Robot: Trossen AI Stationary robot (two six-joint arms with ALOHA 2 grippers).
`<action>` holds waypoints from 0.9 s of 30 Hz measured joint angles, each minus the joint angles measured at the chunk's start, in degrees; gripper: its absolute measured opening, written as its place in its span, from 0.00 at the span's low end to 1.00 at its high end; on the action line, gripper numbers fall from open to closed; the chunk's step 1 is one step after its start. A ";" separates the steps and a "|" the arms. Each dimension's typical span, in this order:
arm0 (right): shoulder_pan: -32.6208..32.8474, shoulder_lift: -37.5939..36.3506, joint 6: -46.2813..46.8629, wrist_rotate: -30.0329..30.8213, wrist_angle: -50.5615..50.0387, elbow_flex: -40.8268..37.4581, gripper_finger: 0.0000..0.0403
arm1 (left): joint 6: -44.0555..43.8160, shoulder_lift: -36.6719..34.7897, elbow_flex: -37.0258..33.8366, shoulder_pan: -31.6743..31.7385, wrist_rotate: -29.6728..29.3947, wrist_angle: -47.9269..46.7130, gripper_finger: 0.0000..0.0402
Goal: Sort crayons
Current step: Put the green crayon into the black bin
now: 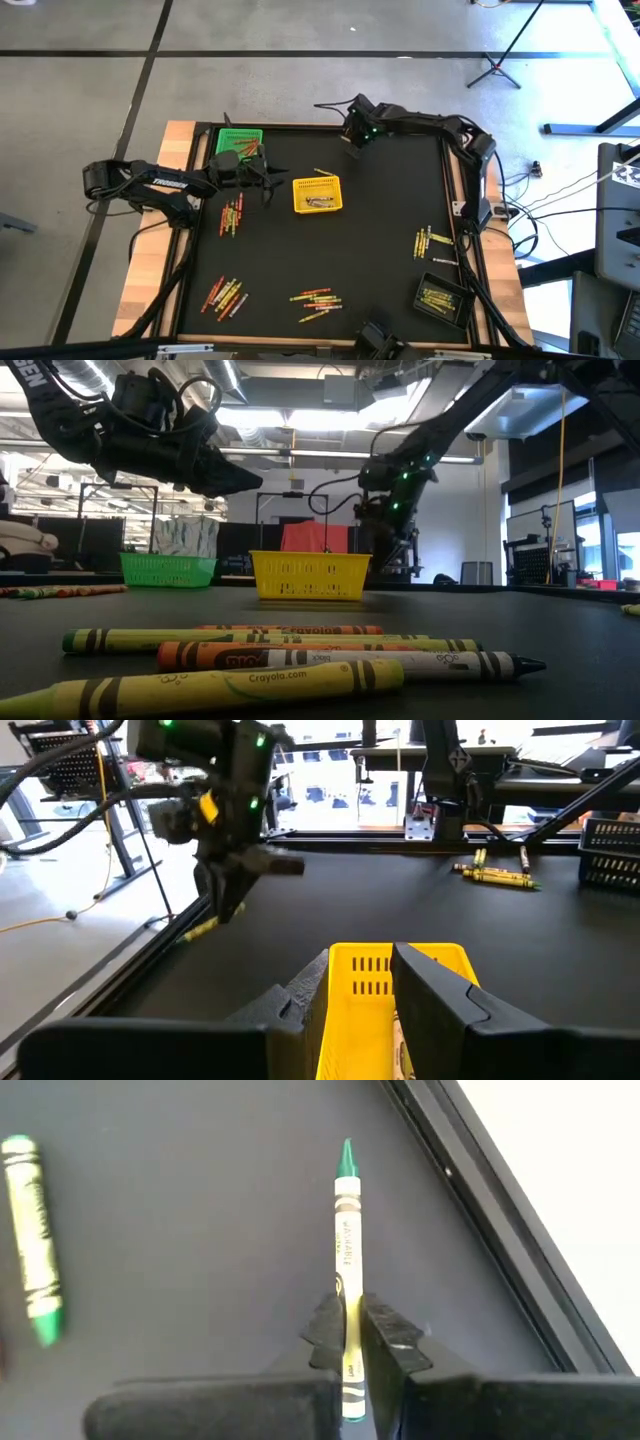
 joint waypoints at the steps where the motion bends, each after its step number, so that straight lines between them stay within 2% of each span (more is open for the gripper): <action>1: 0.24 -0.98 0.22 0.04 -1.22 0.00 0.04 | 0.00 0.00 0.00 0.00 -0.02 0.00 0.24; 7: 4.27 -6.66 2.48 0.08 -9.30 0.00 0.05 | 0.00 0.01 0.00 0.00 -0.05 -0.04 0.24; 15: 14.30 -13.88 8.34 1.99 -19.19 -0.83 0.05 | 0.00 0.00 0.00 -0.07 -0.06 -2.81 0.24; 20: 22.34 -19.54 15.40 5.17 -21.78 -4.97 0.05 | -0.07 0.00 0.02 -2.21 -0.13 -4.28 0.24; 27: 35.12 -28.27 30.40 5.65 -24.31 -12.39 0.05 | -0.09 0.02 0.02 -8.16 -0.08 -3.90 0.24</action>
